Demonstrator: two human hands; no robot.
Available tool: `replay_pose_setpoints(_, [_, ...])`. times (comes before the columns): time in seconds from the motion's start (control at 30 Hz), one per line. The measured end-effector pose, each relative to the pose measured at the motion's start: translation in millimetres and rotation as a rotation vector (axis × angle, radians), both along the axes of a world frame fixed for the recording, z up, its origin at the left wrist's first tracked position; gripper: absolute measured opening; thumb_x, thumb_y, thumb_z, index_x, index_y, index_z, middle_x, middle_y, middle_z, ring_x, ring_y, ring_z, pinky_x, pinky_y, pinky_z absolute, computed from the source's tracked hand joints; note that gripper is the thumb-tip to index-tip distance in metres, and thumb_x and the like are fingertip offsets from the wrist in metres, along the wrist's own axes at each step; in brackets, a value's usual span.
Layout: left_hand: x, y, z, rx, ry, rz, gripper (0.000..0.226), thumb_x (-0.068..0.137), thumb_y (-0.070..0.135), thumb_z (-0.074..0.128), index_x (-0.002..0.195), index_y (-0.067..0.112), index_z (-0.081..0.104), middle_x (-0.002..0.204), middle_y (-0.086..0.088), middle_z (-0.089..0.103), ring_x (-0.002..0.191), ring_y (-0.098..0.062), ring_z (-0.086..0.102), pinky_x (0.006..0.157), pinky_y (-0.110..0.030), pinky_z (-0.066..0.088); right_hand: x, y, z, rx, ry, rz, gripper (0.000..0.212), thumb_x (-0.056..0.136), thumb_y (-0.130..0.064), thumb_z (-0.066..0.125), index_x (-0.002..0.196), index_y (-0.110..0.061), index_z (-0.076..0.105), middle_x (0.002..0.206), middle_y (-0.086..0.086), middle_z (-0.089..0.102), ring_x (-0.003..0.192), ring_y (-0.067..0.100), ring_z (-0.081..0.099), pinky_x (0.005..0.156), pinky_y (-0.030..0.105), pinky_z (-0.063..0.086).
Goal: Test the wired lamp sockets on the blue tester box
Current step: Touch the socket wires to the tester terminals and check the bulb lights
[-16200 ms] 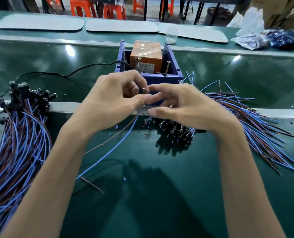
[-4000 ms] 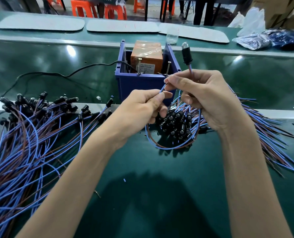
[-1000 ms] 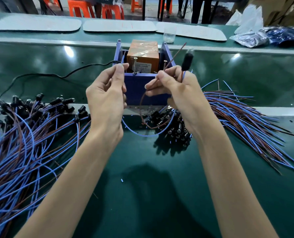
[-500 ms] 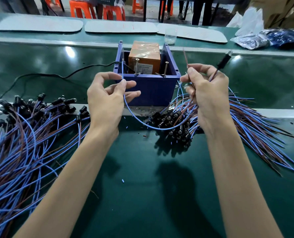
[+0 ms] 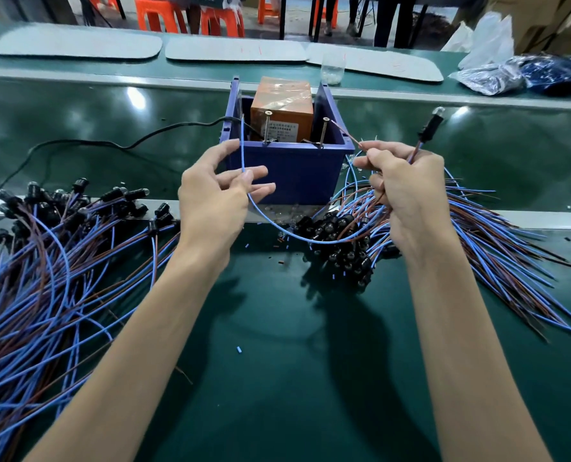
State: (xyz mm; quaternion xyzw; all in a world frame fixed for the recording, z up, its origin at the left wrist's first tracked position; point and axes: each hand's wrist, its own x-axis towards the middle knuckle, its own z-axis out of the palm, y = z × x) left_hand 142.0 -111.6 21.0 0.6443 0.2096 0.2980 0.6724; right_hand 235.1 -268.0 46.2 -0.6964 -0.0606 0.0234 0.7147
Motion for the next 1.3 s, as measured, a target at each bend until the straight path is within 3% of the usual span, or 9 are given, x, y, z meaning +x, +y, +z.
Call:
replay_pose_setpoints(0.1, [-0.8, 3.6, -2.0, -0.036, 0.008, 0.057, 0.018, 0.094, 0.002, 0.056, 0.108, 0.013, 0.056, 0.076, 0.0, 0.074, 0.068, -0.018, 0.073, 0.065, -0.022, 0.056, 0.8, -1.0, -0.3, -0.012, 0.007, 0.008, 0.022, 0.093, -0.003, 0.053, 0.079, -0.014, 0.068, 0.067, -0.002, 0.068, 0.04, -0.001, 0.042, 0.041, 0.008, 0.03])
replay_pose_setpoints(0.2, [-0.9, 5.2, -2.4, -0.086, 0.007, 0.075, 0.01, 0.093, 0.004, 0.06, 0.099, 0.012, 0.061, 0.071, 0.0, 0.074, 0.065, -0.019, 0.073, 0.059, -0.02, 0.054, 0.8, -0.9, -1.4, -0.007, 0.013, 0.019, 0.018, 0.092, -0.005, 0.057, 0.078, -0.013, 0.064, 0.065, -0.004, 0.069, 0.04, 0.0, 0.041, 0.041, 0.009, 0.03])
replay_pose_setpoints(0.37, [-0.2, 3.6, -2.8, -0.107, 0.021, 0.051, 0.012, 0.092, 0.004, 0.061, 0.103, 0.007, 0.064, 0.072, 0.0, 0.074, 0.065, -0.017, 0.073, 0.059, -0.017, 0.054, 1.4, -0.8, -4.4, 0.028, -0.008, 0.024, 0.019, 0.089, -0.008, 0.065, 0.073, -0.014, 0.057, 0.067, 0.001, 0.071, 0.041, -0.002, 0.043, 0.044, 0.009, 0.032])
replay_pose_setpoints(0.7, [-0.8, 0.9, -1.0, -0.097, 0.049, 0.029, 0.013, 0.093, 0.006, 0.06, 0.104, 0.007, 0.066, 0.084, -0.005, 0.073, 0.063, -0.014, 0.072, 0.06, -0.017, 0.054, 3.7, -3.9, -5.8, 0.008, -0.016, 0.022, 0.018, 0.087, -0.005, 0.066, 0.076, -0.013, 0.054, 0.067, 0.004, 0.072, 0.039, -0.002, 0.043, 0.043, 0.01, 0.033])
replay_pose_setpoints(0.87, [-1.5, 0.2, -0.5, -0.096, 0.059, 0.024, 0.012, 0.093, 0.005, 0.059, 0.103, 0.007, 0.066, 0.082, -0.004, 0.073, 0.062, -0.014, 0.072, 0.059, -0.017, 0.054, 3.3, -3.6, -6.1, -0.002, -0.034, 0.016, 0.006, 0.091, -0.005, 0.062, 0.085, -0.006, 0.064, 0.071, 0.008, 0.071, 0.038, -0.001, 0.042, 0.042, 0.009, 0.032])
replay_pose_setpoints(1.0, [-2.1, -0.1, -0.7, -0.089, 0.064, 0.016, 0.01, 0.093, 0.005, 0.059, 0.098, 0.01, 0.066, 0.08, -0.002, 0.073, 0.062, -0.014, 0.071, 0.06, -0.017, 0.054, 2.1, -3.9, -3.6, 0.029, -0.057, 0.011, 0.008, 0.091, -0.004, 0.063, 0.094, 0.002, 0.067, 0.075, 0.013, 0.068, 0.039, -0.002, 0.05, 0.04, 0.008, 0.03])
replay_pose_setpoints(1.1, [-2.3, 0.2, -0.6, -0.093, 0.064, 0.015, 0.01, 0.093, 0.005, 0.059, 0.094, 0.012, 0.067, 0.078, 0.0, 0.074, 0.062, -0.013, 0.071, 0.06, -0.017, 0.053, 0.5, -4.1, -3.4, 0.035, -0.06, 0.023, 0.005, 0.087, -0.008, 0.069, 0.085, -0.003, 0.068, 0.072, 0.011, 0.069, 0.04, -0.002, 0.05, 0.041, 0.009, 0.032])
replay_pose_setpoints(1.2, [-2.2, -0.6, -0.9, -0.087, 0.065, 0.011, 0.011, 0.093, 0.005, 0.06, 0.092, 0.013, 0.067, 0.075, 0.002, 0.074, 0.061, -0.013, 0.071, 0.059, -0.017, 0.053, 1.6, -4.3, -3.9, 0.033, -0.066, 0.024, 0.015, 0.084, -0.018, 0.073, 0.074, -0.01, 0.066, 0.068, 0.005, 0.071, 0.04, 0.001, 0.043, 0.042, 0.009, 0.032])
replay_pose_setpoints(1.3, [-1.9, -0.3, -1.0, -0.084, 0.065, 0.013, 0.01, 0.093, 0.005, 0.059, 0.093, 0.012, 0.067, 0.074, 0.002, 0.074, 0.061, -0.014, 0.071, 0.06, -0.017, 0.054, 3.1, -3.4, -4.4, 0.016, -0.07, 0.026, 0.006, 0.094, -0.014, 0.061, 0.095, -0.009, 0.064, 0.071, 0.01, 0.071, 0.038, -0.001, 0.047, 0.041, 0.009, 0.032])
